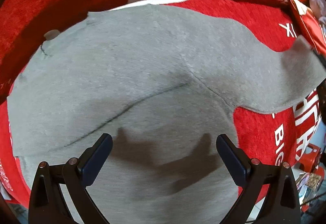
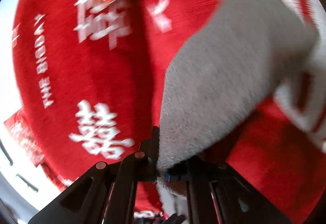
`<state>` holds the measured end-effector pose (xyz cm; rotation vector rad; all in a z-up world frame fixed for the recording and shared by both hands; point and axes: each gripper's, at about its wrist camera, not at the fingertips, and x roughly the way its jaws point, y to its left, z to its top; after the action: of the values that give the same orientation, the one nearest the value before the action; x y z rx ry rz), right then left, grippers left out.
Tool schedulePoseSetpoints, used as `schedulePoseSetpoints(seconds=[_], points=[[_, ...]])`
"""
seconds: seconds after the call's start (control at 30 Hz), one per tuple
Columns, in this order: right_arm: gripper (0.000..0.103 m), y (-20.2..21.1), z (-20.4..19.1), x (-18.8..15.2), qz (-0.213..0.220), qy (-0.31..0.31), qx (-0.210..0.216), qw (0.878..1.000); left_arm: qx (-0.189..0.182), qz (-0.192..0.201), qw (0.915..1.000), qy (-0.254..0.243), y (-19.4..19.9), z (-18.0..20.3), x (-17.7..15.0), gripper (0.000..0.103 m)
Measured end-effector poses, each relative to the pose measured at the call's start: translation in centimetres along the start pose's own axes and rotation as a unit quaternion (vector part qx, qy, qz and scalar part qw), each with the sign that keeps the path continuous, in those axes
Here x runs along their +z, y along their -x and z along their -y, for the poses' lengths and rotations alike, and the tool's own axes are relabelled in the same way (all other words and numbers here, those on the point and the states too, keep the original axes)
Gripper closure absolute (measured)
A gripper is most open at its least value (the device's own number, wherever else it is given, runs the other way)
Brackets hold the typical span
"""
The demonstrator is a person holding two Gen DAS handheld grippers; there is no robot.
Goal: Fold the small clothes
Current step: 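Grasp the other sleeve cuff with the right tool and fold it across the body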
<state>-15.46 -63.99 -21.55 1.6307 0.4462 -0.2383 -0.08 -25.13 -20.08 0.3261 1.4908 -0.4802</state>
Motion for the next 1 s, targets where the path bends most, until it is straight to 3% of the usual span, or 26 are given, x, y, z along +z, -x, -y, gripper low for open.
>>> schedulePoseSetpoints(seconds=[0.13, 0.27, 0.4, 0.5, 0.63, 0.77, 0.83, 0.9, 0.93, 0.97, 1.0], points=[[0.098, -3.3, -5.0, -2.2, -0.053, 0.069, 0.023, 0.996, -0.003, 0.029, 0.9992, 0.026, 1.6, -3.3, -0.2, 0.001], [0.098, -7.9, -9.9, -6.7, -0.118, 0.145, 0.041, 0.981, 0.001, 0.060, 0.9961, 0.064, 3.5, -7.1, -0.1, 0.001], [0.098, -13.3, -14.2, -13.2, -0.193, 0.245, 0.027, 0.950, 0.011, 0.086, 0.9896, 0.115, 4.7, -12.4, -0.9, 0.001], [0.098, -18.5, -16.0, -19.9, -0.261, 0.321, 0.004, 0.910, 0.024, 0.095, 0.9821, 0.161, 5.0, -16.9, -2.1, 0.001], [0.098, -24.3, -14.6, -26.6, -0.323, 0.351, -0.038, 0.878, 0.036, 0.095, 0.9722, 0.211, 5.2, -22.2, -4.2, 0.001], [0.097, -29.0, -10.4, -31.0, -0.369, 0.358, -0.129, 0.848, 0.037, 0.089, 0.9669, 0.236, 4.4, -25.9, -5.6, 0.001], [0.094, -30.1, -8.7, -31.9, -0.376, 0.353, -0.163, 0.841, 0.028, 0.086, 0.9660, 0.242, 3.9, -26.6, -5.9, 0.001], [0.094, -30.6, -7.4, -32.2, -0.378, 0.339, -0.187, 0.841, 0.012, 0.088, 0.9653, 0.246, 3.7, -27.0, -6.3, 0.001], [0.090, -30.6, -6.9, -32.3, -0.374, 0.331, -0.201, 0.843, 0.004, 0.090, 0.9649, 0.247, 3.7, -27.1, -6.4, 0.001], [0.071, -30.5, -6.8, -32.4, -0.369, 0.326, -0.211, 0.844, -0.011, 0.093, 0.9632, 0.252, 3.6, -27.3, -6.5, 0.001], [0.061, -30.2, -6.7, -32.3, -0.366, 0.323, -0.218, 0.845, -0.025, 0.097, 0.9605, 0.260, 3.6, -27.6, -6.5, 0.001]])
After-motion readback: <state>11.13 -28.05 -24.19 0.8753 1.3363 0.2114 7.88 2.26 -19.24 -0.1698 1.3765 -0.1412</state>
